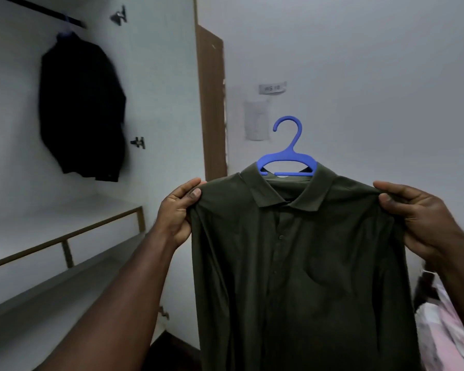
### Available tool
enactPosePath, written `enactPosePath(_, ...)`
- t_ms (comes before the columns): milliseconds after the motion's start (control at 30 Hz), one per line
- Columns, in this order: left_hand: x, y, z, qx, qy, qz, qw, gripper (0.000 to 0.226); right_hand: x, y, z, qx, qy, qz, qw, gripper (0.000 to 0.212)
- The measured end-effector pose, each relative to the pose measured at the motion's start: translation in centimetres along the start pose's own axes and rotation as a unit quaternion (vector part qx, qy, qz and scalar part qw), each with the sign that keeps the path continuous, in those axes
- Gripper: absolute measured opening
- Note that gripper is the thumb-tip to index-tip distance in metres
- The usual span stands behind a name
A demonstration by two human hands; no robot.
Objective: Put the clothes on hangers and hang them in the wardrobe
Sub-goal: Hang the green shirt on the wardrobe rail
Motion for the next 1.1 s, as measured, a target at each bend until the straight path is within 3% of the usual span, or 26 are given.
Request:
enactPosePath(333,-4.2,8.7,12.9,0.000,0.081,-0.056,0.995,0.025,-3.7,3.5,-16.0,-0.036,-0.085,-0.008,0.996,0.027)
enactPosePath(467,-5.6,11.9,16.9,0.000,0.103,-0.088,0.991,0.025,-5.5,4.5,-21.6,-0.054,-0.128,-0.002,0.990,0.042)
enactPosePath(800,-10.2,16.6,26.7,-0.006,0.180,-0.163,0.970,0.025,-12.4,10.5,-34.1,-0.056,-0.241,-0.082,0.965,0.033)
enactPosePath(1100,-15.0,21.0,32.1,-0.041,0.206,-0.240,0.948,0.026,-20.5,12.1,-44.9,-0.086,-0.298,-0.039,0.950,0.026)
Point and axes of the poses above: each hand's wrist, its own x-axis away from the middle knuckle, its own z-axis out of the back of the hand, y = z × x, the point moved 4 cm from there along -x, towards the middle knuckle, and after that the axes turned 6 degrees about -z, right-handed, at the moved point
